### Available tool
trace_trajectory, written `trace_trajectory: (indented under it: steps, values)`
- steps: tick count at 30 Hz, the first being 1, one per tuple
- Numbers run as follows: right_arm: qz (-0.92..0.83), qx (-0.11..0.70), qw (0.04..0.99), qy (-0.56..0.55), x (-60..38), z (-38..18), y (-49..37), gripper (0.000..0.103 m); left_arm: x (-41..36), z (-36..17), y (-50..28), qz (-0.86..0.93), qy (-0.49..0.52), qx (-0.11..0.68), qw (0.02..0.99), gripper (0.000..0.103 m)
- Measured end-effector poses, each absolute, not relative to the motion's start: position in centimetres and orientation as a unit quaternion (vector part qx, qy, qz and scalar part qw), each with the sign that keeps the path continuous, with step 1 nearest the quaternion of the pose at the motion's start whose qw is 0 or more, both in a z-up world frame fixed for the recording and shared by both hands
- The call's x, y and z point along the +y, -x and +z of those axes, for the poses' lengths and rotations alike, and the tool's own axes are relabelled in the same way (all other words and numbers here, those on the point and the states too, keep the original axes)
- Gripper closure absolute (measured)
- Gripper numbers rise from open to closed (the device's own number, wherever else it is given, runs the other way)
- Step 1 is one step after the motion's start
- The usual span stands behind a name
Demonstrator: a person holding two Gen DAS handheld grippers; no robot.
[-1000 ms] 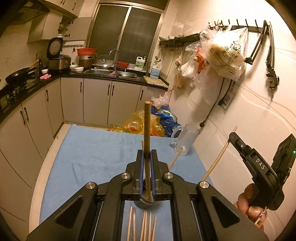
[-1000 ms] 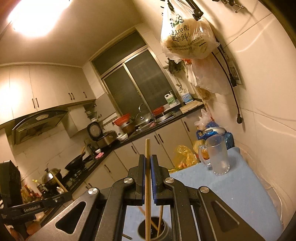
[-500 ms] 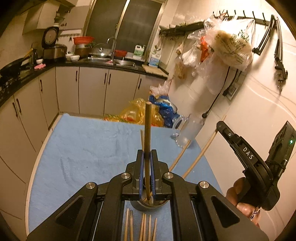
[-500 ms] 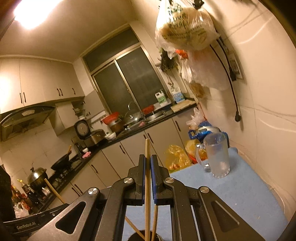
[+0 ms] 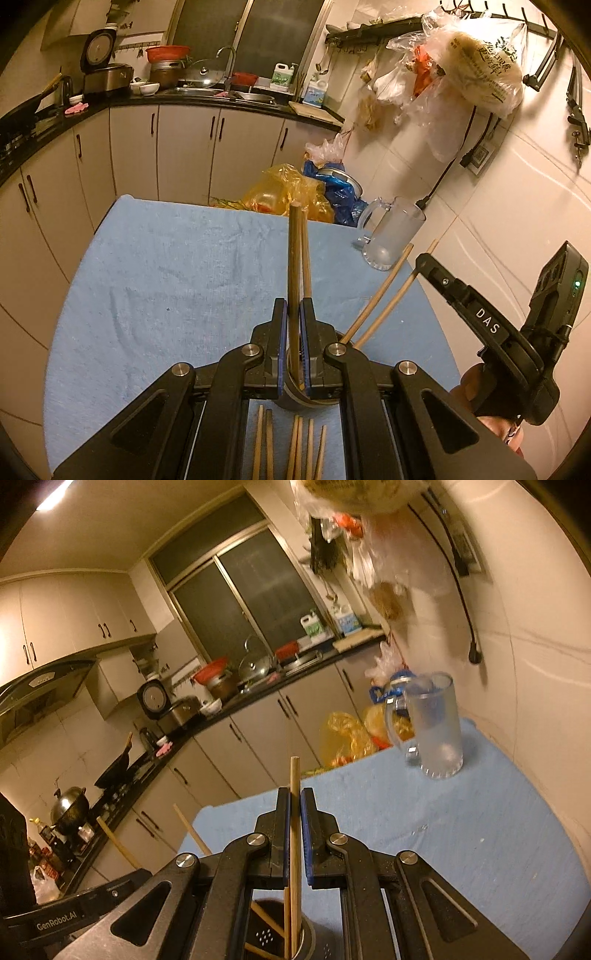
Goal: Organize utensils
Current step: 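Drop the chopsticks into the black holder by opening both grippers, then grasp a wooden chopstick on the towel with the left gripper while the right gripper grasps another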
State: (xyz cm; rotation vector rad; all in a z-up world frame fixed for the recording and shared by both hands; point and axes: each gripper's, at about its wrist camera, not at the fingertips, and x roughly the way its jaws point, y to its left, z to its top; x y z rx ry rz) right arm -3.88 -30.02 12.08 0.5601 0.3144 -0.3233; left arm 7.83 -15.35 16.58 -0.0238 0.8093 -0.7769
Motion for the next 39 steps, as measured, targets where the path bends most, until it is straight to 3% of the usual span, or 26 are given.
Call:
trace_trajectory:
  steps: [3,7,14,19,31,39]
  values:
    - [-0.146,0.158,0.933,-0.287,-30.3,11.8,4.0,0.095,-15.3,16.5,-7.9,-0.373,0.011,0.384,0.845,0.095]
    - [-0.144,0.154,0.934,-0.287,-30.2,12.4,4.7,0.095,-14.7,17.2,-7.5,-0.373,0.015,0.373,0.849,0.081]
    - [-0.137,0.152,0.935,-0.29,-29.4,13.0,7.7,0.094,-12.6,17.2,-5.9,-0.372,0.022,0.364,0.854,0.08]
    - [-0.133,0.179,0.93,-0.291,-27.8,10.6,10.7,0.09,-9.8,15.3,-3.8,-0.361,0.018,0.363,0.859,0.071]
    - [-0.126,0.29,0.901,-0.296,-22.9,-0.1,15.3,0.09,-4.6,3.9,0.6,-0.337,0.014,0.464,0.819,0.071]
    - [-0.141,0.312,0.892,-0.294,-23.0,-3.1,16.1,0.09,-7.5,1.7,0.5,-0.357,-0.021,0.492,0.794,0.071]
